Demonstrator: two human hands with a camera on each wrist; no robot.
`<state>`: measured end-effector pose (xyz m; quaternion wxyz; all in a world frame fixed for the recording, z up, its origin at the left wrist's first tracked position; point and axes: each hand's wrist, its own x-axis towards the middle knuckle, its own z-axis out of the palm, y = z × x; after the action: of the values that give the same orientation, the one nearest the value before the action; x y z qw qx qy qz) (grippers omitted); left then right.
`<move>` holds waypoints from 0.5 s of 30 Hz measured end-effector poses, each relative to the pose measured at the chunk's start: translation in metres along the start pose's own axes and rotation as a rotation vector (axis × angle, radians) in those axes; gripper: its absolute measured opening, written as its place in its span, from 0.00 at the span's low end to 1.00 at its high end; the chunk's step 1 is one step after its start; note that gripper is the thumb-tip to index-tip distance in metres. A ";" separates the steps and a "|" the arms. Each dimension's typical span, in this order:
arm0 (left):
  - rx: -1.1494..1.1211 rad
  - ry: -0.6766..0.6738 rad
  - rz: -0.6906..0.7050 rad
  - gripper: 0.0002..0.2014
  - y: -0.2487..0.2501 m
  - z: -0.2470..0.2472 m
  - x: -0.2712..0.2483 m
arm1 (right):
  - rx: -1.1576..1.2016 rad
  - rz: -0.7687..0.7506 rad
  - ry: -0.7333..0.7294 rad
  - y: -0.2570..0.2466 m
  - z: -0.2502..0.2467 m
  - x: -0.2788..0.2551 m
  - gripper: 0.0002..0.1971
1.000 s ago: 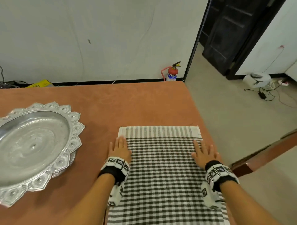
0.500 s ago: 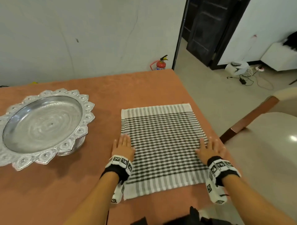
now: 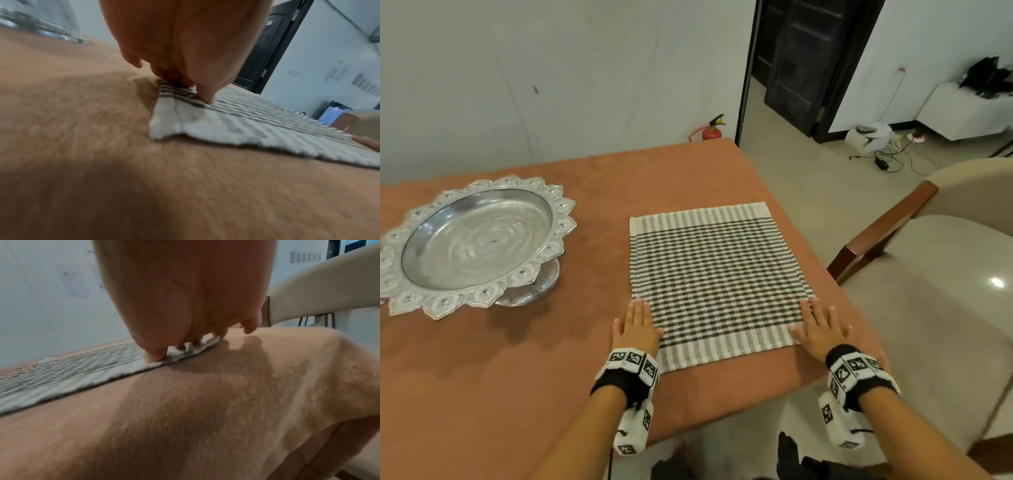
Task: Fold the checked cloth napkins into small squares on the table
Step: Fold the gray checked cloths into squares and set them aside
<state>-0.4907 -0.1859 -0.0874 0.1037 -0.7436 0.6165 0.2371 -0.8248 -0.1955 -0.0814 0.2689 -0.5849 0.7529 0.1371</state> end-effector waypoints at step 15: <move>-0.226 0.169 -0.310 0.29 0.032 0.020 -0.054 | 0.341 0.023 0.317 -0.001 0.008 -0.005 0.23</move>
<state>-0.5334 -0.1369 -0.0739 0.0029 -0.8536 0.4708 0.2229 -0.8211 -0.1877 -0.0850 0.2408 -0.5366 0.8045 -0.0828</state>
